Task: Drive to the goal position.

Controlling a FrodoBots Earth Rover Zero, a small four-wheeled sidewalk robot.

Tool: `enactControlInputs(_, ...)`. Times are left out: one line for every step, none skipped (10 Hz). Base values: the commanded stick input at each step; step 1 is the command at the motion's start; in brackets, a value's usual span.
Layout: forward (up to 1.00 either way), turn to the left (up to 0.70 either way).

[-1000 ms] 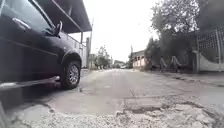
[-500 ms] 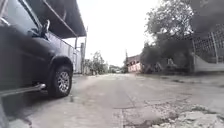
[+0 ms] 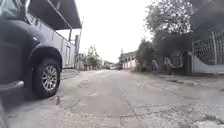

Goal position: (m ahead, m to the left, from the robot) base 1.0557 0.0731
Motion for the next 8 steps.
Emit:
enactControlInputs(0.70, 0.00)
enactControlInputs(0.70, 0.00)
enactControlInputs(0.70, 0.00)
enactControlInputs(0.70, 0.00)
enactControlInputs(0.70, 0.00)
enactControlInputs(0.70, 0.00)
enactControlInputs(0.70, 0.00)
enactControlInputs(0.70, 0.00)
